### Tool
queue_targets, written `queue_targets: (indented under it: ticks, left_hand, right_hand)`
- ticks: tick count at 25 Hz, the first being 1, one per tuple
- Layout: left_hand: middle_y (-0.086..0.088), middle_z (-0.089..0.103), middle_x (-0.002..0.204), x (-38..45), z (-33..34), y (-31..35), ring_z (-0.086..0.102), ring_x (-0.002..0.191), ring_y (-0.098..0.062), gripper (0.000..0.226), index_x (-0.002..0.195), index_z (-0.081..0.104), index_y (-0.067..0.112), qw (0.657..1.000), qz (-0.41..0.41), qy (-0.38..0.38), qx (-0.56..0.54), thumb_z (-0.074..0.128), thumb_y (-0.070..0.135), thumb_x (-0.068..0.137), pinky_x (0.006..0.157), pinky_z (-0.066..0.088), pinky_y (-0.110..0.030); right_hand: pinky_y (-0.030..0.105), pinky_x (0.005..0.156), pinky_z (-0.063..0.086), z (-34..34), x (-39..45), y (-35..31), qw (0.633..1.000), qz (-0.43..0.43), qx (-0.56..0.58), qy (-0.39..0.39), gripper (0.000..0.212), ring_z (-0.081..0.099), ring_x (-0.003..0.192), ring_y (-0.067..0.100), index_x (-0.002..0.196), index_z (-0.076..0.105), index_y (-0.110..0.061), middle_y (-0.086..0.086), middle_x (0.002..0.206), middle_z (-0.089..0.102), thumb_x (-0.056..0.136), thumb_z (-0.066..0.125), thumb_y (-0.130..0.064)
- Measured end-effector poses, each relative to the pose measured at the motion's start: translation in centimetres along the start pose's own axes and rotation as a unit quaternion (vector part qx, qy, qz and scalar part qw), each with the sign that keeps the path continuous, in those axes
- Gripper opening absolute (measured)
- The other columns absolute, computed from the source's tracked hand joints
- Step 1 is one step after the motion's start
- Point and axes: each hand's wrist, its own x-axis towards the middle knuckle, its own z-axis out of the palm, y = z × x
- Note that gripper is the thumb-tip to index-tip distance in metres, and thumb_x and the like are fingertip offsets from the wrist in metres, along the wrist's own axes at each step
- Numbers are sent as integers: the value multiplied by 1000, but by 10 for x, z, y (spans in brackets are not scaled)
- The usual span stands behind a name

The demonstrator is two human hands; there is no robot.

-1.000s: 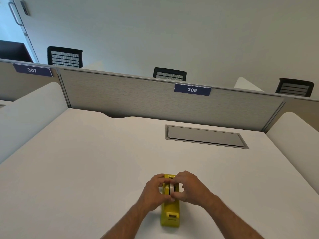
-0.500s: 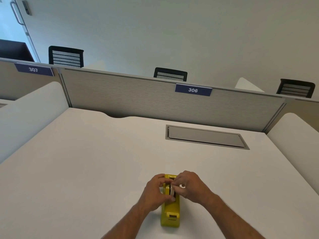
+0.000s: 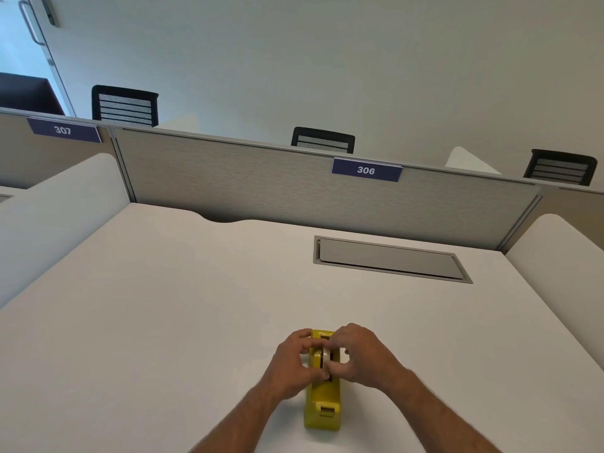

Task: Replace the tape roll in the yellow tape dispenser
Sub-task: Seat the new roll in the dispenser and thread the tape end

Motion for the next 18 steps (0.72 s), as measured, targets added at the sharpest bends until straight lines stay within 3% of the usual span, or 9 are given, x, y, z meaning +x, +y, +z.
queue_targets:
  ticks: [3,7,18]
  left_hand:
    - [19,45,136,1,0,-1,54,112,-8,57,97,60,61,1000,-3,0,-4,89,35,56,88,48,-24]
    - [18,45,136,2,1,-2,55,111,-7,59,99,61,58,1000,-5,4,3,90,34,54,87,49,-24]
    - [19,46,133,2,-1,0,55,105,-4,58,92,61,59,1000,-5,5,-5,91,32,51,74,45,-12]
  right_hand:
    - [28,73,51,0,1,0,1000,1,-6,-8,35,56,85,10,98,76,-27,-7,89,74,79,57,-49]
    - [27,68,46,-3,6,1,1000,11,15,-7,21,59,78,12,90,79,-23,-2,83,75,86,61,-34]
    - [33,78,55,-8,6,0,999,33,35,-21,24,61,87,13,104,77,-25,-4,95,75,85,68,-38]
